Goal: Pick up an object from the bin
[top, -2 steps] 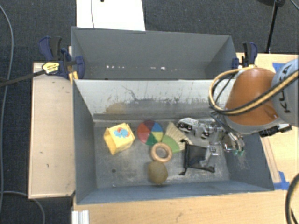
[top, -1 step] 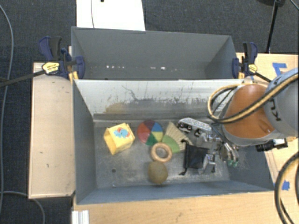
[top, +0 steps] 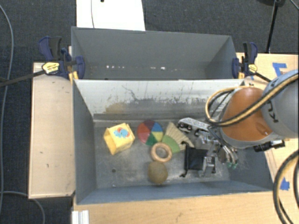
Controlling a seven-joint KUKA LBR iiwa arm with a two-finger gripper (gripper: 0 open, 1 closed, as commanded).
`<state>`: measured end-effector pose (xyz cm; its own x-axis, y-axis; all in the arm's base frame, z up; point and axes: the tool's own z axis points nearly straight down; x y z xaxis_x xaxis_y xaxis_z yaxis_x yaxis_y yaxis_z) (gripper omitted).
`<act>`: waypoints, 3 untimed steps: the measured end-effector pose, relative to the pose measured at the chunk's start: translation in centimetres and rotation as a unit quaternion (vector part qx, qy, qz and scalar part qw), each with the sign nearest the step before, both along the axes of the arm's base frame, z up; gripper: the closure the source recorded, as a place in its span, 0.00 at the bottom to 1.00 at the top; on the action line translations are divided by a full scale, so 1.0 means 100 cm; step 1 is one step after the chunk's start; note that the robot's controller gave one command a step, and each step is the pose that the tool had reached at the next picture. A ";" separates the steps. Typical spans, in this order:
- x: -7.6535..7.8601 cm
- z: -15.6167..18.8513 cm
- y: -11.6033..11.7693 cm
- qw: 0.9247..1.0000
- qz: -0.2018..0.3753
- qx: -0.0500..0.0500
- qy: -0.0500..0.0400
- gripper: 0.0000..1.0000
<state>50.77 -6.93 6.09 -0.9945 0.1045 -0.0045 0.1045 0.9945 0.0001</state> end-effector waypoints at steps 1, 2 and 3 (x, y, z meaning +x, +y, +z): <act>0.003 0.012 -0.002 1.000 -0.026 0.001 -0.003 0.00; 0.001 0.001 0.000 1.000 -0.001 0.000 0.000 1.00; 0.001 0.001 0.000 1.000 -0.001 0.000 0.000 1.00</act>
Offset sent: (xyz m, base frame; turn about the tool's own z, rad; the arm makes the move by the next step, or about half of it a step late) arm 0.0000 0.0000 0.0000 0.0000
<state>50.83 -6.95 6.22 -0.9943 0.1063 -0.0037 0.1063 0.9943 0.0000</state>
